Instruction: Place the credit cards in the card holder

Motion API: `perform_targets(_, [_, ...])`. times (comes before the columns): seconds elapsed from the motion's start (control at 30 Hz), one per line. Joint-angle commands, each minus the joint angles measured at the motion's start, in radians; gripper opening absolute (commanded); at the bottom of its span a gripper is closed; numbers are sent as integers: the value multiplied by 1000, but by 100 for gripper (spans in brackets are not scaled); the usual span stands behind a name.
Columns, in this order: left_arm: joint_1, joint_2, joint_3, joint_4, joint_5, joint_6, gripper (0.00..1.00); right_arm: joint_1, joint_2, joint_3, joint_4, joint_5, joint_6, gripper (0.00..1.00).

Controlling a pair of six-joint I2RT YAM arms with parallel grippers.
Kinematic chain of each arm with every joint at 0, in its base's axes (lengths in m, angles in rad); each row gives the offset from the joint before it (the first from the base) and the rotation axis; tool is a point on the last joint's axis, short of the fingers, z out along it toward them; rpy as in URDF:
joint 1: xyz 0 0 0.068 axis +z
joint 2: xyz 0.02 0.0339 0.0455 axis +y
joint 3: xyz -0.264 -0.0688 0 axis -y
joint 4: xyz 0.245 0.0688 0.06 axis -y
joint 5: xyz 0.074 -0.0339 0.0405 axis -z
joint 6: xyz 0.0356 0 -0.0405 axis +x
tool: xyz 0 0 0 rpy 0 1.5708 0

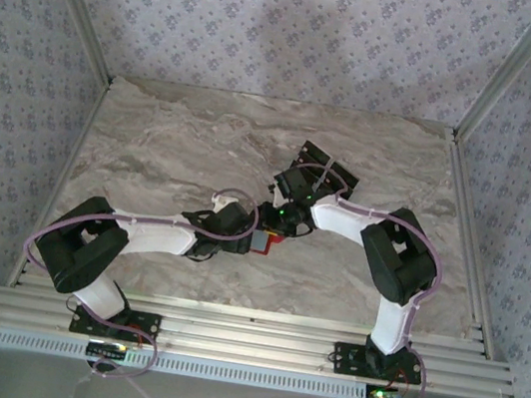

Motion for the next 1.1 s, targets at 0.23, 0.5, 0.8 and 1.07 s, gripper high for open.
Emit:
perform_targets(0.23, [-4,3,-15,-10,-27,-17,99,16,21,-20,45,-20,49,50])
perform_targets(0.5, [-4,-40,-11,-18,-25,-10,99,16,29,-10,74,-52,62,50])
perform_targets(0.8, [-3,-173,-23,-58,-56,-2,100,11,41,-3,128,-94,106,50])
perform_targets(1.07, [4,-243,-62,-80,-73,1,100,17,48,12,114,-86,113,50])
